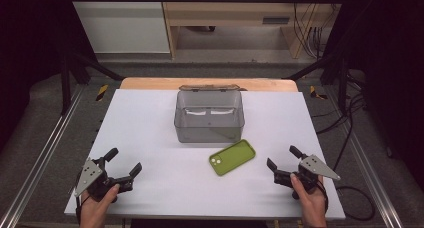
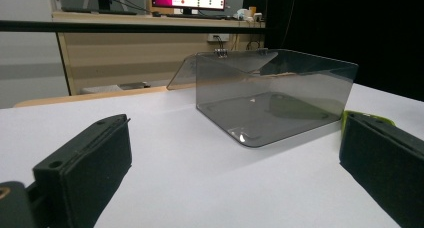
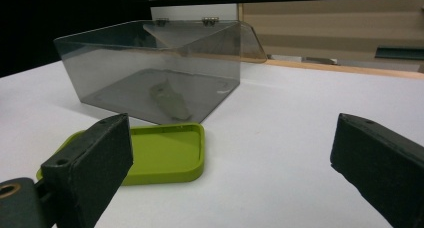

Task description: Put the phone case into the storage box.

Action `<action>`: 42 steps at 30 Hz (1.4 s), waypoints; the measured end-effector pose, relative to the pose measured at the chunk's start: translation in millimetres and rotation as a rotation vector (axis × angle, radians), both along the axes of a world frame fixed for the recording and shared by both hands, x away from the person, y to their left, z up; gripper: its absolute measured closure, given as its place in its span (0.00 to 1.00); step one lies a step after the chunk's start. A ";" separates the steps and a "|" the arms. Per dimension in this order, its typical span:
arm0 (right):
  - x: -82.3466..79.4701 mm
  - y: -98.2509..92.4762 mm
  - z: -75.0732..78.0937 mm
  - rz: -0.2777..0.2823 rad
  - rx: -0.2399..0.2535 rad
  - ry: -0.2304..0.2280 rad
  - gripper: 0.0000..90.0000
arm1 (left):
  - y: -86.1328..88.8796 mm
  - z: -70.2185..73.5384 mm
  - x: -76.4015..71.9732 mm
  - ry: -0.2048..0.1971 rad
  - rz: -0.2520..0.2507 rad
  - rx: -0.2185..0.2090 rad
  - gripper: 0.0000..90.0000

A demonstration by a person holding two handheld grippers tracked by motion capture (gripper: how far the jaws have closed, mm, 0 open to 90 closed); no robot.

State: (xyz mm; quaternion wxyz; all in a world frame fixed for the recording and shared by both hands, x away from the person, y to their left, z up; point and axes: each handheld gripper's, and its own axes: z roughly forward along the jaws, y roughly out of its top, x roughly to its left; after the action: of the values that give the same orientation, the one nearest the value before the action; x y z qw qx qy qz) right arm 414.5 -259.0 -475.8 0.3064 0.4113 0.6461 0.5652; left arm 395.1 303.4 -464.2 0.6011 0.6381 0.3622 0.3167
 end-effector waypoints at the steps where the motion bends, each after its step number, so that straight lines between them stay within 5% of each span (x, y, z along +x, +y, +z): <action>1: 0.1 0.1 0.0 -0.004 0.010 0.008 0.04 | -0.3 0.0 0.0 0.002 0.001 -0.002 0.00; 14: 0.1 4.4 0.3 -0.004 -0.032 0.105 0.04 | 1.3 0.2 -1.9 0.013 0.019 0.004 0.00; 19: 8.9 15.6 7.3 -0.023 -0.101 0.188 0.09 | 1.1 0.6 -3.0 0.013 0.017 0.006 0.00; 25: 27.8 25.1 14.3 0.015 -0.225 0.326 0.16 | 1.2 2.0 -3.9 0.005 0.017 0.006 0.01; 30: 42.1 33.7 25.4 0.063 -0.304 0.412 0.32 | 1.2 2.7 -3.9 0.003 0.014 0.004 0.01; 42: 64.3 49.4 42.3 0.145 -0.422 0.443 0.72 | 2.0 3.5 -4.3 0.001 0.011 0.000 0.01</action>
State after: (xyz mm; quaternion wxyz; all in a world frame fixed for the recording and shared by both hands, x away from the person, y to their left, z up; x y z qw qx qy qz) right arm 478.9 -209.6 -433.5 0.1956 0.4045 0.8278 0.3359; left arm 390.8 305.5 -460.7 0.5991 0.6363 0.3660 0.3198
